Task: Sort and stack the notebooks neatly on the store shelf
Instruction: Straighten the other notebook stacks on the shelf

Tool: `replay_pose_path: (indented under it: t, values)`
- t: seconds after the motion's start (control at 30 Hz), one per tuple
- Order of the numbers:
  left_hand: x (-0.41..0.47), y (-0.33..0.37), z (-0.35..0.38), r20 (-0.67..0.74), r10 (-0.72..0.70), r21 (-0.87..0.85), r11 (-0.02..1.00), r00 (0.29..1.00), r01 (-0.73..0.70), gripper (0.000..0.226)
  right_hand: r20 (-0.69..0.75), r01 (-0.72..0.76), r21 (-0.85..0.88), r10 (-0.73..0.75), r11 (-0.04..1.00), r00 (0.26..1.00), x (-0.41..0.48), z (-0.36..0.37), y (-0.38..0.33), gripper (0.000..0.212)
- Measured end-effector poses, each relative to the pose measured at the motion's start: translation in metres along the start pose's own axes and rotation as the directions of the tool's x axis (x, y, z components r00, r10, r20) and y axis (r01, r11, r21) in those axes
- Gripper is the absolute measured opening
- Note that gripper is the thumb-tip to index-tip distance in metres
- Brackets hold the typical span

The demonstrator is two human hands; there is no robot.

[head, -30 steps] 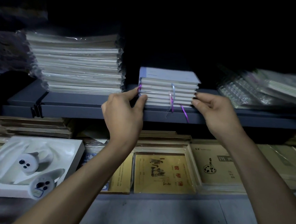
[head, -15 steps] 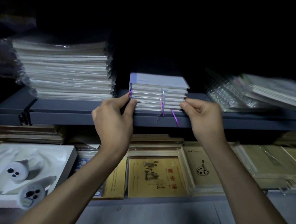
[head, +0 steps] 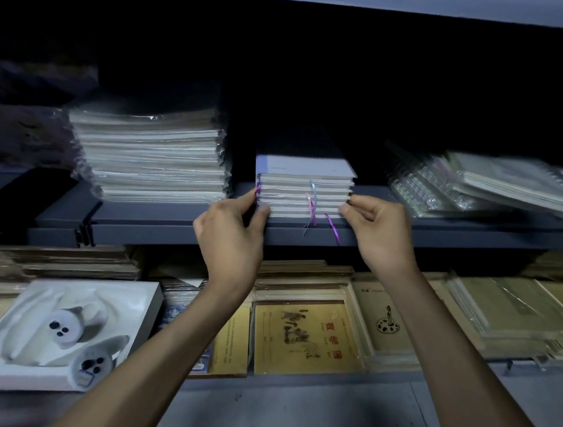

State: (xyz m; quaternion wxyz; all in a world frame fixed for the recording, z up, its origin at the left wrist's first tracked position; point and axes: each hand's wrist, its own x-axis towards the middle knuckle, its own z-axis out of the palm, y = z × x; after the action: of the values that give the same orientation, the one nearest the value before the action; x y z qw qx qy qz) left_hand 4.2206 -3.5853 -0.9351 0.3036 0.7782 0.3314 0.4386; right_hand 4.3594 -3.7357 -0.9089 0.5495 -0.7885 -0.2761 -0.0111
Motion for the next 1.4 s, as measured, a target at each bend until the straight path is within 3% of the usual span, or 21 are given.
replay_pose_path:
  t: [0.07, 0.17, 0.33, 0.67, 0.87, 1.03, 1.13, 1.2, 1.3, 1.4]
  values:
    - [0.000, -0.005, -0.003, 0.066, 0.037, 0.125, 0.991, 0.997, -0.045, 0.041, 0.048, -0.024, 0.004, 0.023, 1.000, 0.999, -0.001, -0.003, -0.001, 0.042]
    - [-0.003, -0.001, -0.008, 0.047, 0.060, 0.197, 0.978, 0.997, -0.068, 0.041, 0.037, -0.010, -0.011, 0.011, 1.000, 0.999, -0.006, -0.003, 0.000, 0.044]
    - [-0.001, 0.000, -0.012, 0.014, -0.030, 0.090, 0.996, 0.999, 0.029, 0.024, -0.028, -0.049, 0.080, 0.051, 0.996, 0.998, -0.007, -0.002, 0.000, 0.041]
    - [-0.004, 0.014, -0.011, -0.038, -0.092, 0.136, 0.986, 0.995, 0.096, 0.014, -0.195, -0.054, 0.139, 0.081, 0.989, 0.977, -0.011, 0.016, 0.002, 0.038]
    - [-0.004, 0.019, -0.007, -0.059, -0.129, 0.136, 0.981, 0.990, 0.136, 0.014, -0.248, -0.025, 0.053, 0.037, 0.998, 0.968, -0.012, 0.027, -0.002, 0.036]
    - [-0.004, 0.022, -0.005, -0.072, -0.070, 0.151, 0.985, 0.995, 0.080, 0.014, -0.212, -0.012, -0.007, 0.011, 1.000, 0.977, -0.009, 0.027, -0.008, 0.035]
    - [-0.012, 0.025, -0.009, 0.027, -0.062, 0.145, 0.988, 0.998, 0.057, 0.034, -0.159, 0.003, -0.079, -0.016, 0.997, 0.987, -0.013, 0.026, -0.015, 0.041]
    - [-0.018, 0.026, -0.016, 0.110, -0.074, 0.100, 0.993, 0.991, 0.063, 0.042, -0.150, -0.005, 0.011, 0.007, 1.000, 0.989, -0.017, 0.026, -0.020, 0.055]
    - [-0.022, 0.030, -0.030, 0.189, -0.133, -0.049, 0.988, 0.973, 0.145, 0.054, -0.104, -0.089, 0.343, 0.132, 0.935, 0.986, -0.023, 0.025, -0.028, 0.066]
    - [-0.017, 0.033, -0.033, 0.240, -0.199, -0.180, 0.953, 0.950, 0.245, 0.070, -0.028, -0.187, 0.418, 0.218, 0.889, 0.976, -0.025, 0.020, -0.028, 0.070]
